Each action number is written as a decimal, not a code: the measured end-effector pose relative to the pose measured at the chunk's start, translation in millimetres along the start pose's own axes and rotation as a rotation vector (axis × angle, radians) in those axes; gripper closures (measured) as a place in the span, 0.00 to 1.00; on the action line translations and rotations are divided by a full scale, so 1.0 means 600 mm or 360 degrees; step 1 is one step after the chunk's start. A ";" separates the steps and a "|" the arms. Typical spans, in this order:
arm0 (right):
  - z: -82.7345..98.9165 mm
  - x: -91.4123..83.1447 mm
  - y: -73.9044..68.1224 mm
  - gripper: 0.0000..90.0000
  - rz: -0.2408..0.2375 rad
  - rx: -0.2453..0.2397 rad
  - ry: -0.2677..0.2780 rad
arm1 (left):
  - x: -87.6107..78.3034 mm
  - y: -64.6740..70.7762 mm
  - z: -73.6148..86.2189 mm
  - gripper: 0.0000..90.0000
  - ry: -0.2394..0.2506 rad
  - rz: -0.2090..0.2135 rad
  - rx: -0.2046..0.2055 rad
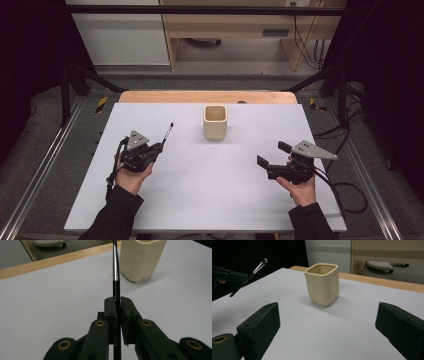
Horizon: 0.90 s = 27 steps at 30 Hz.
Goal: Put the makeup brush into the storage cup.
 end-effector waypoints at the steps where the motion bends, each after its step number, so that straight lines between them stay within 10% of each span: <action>1: -0.001 0.001 -0.002 0.07 -0.0001 0.0005 0.0005 | -0.001 0.001 -0.001 0.93 0.0013 0.0002 -0.0010; 27: -0.021 0.020 -0.027 0.07 -0.0044 0.0031 0.0026 | -0.009 0.045 -0.024 0.93 0.0206 0.0038 -0.0023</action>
Point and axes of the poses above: each handheld gripper's, and its own axes: x roughly forward along the jaws, z roughly out of its underside, y roughly to its right, the point moved 5 cm from there along x, roughly forward along the jaws, and after that the axes turned 6 degrees about y, right-handed, at the moved point
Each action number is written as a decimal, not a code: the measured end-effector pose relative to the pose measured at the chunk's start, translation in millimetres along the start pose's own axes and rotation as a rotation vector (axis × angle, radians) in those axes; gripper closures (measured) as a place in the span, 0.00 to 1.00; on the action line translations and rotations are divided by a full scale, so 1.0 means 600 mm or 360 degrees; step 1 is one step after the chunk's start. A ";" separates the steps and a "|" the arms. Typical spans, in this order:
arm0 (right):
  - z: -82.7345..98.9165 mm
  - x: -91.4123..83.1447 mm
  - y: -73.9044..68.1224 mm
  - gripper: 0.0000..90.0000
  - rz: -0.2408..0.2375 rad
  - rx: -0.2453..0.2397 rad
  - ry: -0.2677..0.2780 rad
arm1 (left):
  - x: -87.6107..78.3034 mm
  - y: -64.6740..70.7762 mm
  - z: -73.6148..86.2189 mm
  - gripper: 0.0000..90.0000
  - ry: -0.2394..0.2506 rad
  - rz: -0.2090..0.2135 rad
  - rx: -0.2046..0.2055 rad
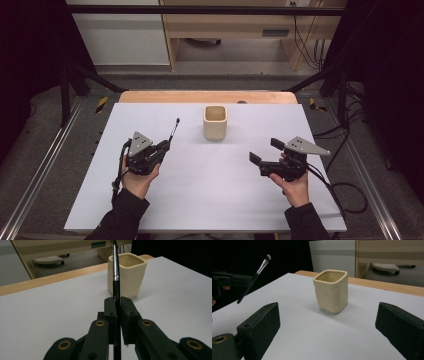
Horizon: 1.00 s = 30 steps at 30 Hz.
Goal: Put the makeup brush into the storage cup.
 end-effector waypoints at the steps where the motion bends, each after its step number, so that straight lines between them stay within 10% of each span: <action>1: -0.002 0.001 -0.001 0.07 0.0001 0.0006 0.0007 | 0.002 0.002 0.000 0.93 -0.0003 0.0004 0.0001; 30: -0.044 0.056 -0.037 0.14 -0.0108 0.0127 0.0052 | 0.035 0.046 -0.024 0.93 0.0079 0.0032 -0.0040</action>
Point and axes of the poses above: each handheld gripper's, and its own axes: x roughly forward along the jaws, z roughly out of its underside, y roughly to its right, the point moved 5 cm from there along x, roughly forward along the jaws, and after that the axes turned 6 degrees about y, right-handed, at the moved point
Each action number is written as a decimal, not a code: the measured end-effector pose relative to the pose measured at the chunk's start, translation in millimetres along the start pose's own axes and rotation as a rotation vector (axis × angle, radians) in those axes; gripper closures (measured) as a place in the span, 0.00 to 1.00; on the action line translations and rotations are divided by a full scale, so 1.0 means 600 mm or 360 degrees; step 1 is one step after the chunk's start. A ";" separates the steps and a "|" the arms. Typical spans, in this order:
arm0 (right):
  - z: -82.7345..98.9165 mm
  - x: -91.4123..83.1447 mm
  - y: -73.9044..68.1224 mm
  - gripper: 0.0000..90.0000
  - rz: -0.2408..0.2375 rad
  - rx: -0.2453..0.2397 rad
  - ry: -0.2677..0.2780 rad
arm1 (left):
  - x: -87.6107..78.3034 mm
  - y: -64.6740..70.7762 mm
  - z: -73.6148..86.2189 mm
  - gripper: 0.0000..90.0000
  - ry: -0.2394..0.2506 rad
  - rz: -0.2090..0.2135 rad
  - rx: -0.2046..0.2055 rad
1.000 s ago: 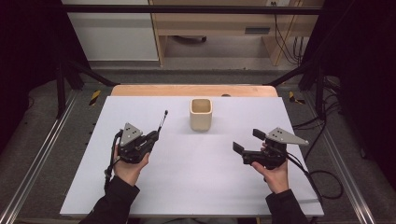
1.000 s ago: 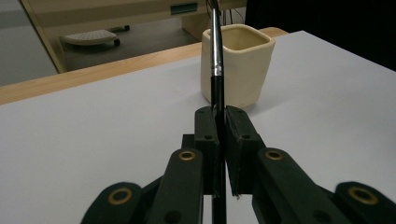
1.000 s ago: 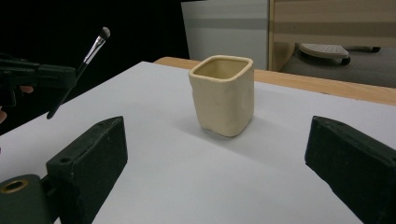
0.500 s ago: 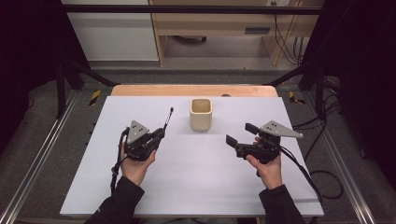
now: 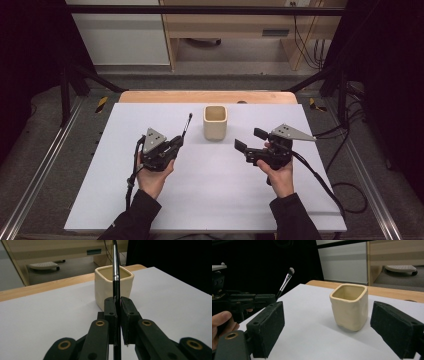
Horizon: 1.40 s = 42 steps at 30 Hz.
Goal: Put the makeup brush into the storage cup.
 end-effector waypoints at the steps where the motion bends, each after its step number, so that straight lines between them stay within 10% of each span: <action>1: 0.000 0.001 0.000 0.14 0.0000 -0.0004 -0.0002 | 0.001 0.002 0.000 0.93 0.0003 0.0001 -0.0004; 42: 0.022 0.064 -0.022 0.23 -0.0026 0.0095 -0.0061 | 0.045 0.060 0.038 0.93 0.0026 0.0128 -0.0057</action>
Point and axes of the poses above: each handheld gripper's, and its own axes: x roughly forward along the jaws, z roughly out of its underside, y roughly to its right, the point moved 5 cm from there along x, roughly forward along the jaws, and after that the axes turned 6 degrees about y, right-handed, at the moved point
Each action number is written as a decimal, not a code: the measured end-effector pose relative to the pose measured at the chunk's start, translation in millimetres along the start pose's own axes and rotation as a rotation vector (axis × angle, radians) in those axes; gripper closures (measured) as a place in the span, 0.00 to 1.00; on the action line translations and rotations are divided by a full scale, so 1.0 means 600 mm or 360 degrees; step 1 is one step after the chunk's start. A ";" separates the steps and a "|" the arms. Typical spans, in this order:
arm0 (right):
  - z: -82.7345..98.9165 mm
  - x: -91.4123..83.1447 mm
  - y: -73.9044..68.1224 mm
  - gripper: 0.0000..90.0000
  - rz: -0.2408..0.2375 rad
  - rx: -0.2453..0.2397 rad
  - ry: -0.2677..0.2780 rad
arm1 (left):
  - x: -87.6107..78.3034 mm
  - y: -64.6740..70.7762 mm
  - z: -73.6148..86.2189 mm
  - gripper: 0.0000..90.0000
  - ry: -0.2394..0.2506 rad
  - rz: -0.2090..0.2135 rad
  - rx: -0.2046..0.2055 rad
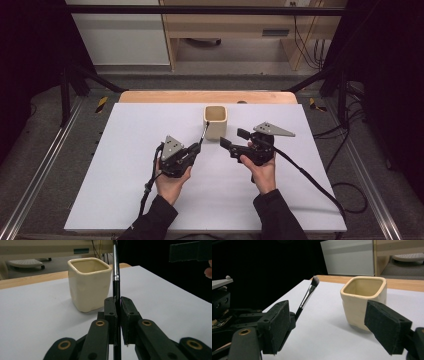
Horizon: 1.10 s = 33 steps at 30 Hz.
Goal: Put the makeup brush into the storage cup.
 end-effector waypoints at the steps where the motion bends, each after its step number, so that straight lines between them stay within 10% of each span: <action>1: 0.001 0.001 0.001 0.24 0.0002 0.0001 0.0000 | 0.002 0.003 -0.001 0.93 -0.0003 0.0004 0.0008; 33: 0.016 0.020 -0.005 0.59 -0.0091 0.0152 -0.0040 | 0.018 0.067 -0.010 0.93 0.0023 0.0087 0.0090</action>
Point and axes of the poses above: each handheld gripper's, and its own axes: x roughly forward along the jaws, z roughly out of its underside, y roughly to its right, the point moved 5 cm from there along x, roughly forward along the jaws, and after that the axes turned 6 degrees about y, right-handed, at the moved point
